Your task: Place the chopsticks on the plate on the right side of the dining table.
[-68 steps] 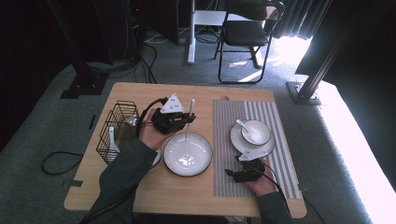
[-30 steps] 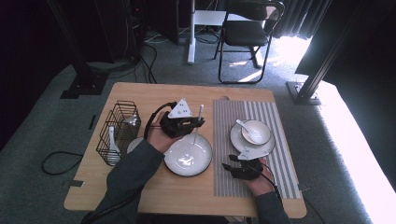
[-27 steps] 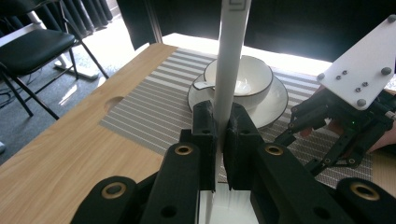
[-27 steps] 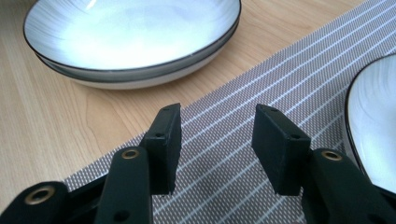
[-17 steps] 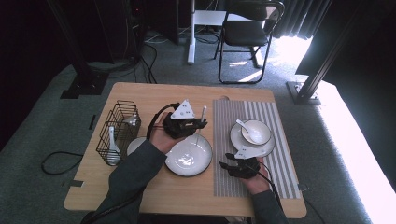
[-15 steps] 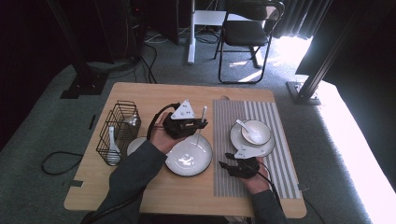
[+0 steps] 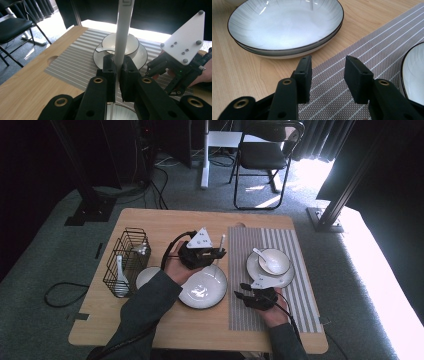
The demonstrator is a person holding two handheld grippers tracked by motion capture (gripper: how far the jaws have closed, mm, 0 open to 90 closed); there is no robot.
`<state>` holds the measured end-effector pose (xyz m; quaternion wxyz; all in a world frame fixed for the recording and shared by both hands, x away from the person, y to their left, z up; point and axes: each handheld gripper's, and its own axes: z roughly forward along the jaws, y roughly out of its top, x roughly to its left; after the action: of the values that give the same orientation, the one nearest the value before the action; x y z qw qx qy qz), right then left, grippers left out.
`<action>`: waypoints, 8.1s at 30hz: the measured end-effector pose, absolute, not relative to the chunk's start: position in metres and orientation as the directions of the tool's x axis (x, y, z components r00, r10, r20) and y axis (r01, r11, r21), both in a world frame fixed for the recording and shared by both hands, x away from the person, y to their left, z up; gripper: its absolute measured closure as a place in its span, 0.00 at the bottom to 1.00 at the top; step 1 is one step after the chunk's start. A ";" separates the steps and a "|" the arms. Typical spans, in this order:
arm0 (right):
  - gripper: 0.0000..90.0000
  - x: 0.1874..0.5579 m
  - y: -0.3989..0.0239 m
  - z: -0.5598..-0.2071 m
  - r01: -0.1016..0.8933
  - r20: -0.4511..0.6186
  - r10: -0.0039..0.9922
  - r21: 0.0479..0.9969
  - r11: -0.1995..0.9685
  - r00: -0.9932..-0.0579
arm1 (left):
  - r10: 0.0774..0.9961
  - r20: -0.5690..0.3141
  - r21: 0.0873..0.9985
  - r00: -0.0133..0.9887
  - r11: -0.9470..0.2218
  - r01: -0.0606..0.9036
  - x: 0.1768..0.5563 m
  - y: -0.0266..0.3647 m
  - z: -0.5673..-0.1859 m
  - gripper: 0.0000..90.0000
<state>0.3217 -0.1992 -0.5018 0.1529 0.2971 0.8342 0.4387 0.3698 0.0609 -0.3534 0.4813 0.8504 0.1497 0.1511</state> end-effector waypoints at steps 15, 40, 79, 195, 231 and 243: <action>0.74 0.335 -0.187 -0.489 0.330 -0.006 0.595 0.827 0.454 -0.804 | 0.362 0.111 0.862 0.925 -0.498 0.092 0.369 0.048 -0.355 0.94; 0.93 0.351 -0.165 -0.478 0.298 0.003 0.559 0.848 0.438 -0.829 | 0.320 0.094 0.871 0.943 -0.485 0.078 0.364 0.028 -0.357 0.94; 0.96 0.348 -0.170 -0.472 0.313 0.011 0.587 0.855 0.414 -0.809 | 0.368 0.030 0.849 0.929 -0.500 0.171 0.370 0.024 -0.424 0.95; 0.47 0.316 -0.207 -0.521 0.403 -0.040 0.689 0.786 0.469 -0.723 | 0.467 0.102 0.755 0.878 -0.611 0.238 0.446 -0.007 -0.456 0.96; 0.47 0.314 -0.207 -0.522 0.399 -0.038 0.685 0.788 0.468 -0.728 | 0.430 0.165 0.626 0.888 -0.741 0.242 0.455 -0.056 -0.479 0.96; 0.47 0.313 -0.208 -0.523 0.400 -0.038 0.686 0.789 0.466 -0.726 | 0.416 0.178 0.609 0.892 -0.758 0.233 0.455 -0.069 -0.480 0.96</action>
<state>0.3133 -0.2085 -0.5230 0.1783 0.3242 0.8375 0.4021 0.4549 -0.0685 -0.4801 0.3001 0.9251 0.1755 0.1529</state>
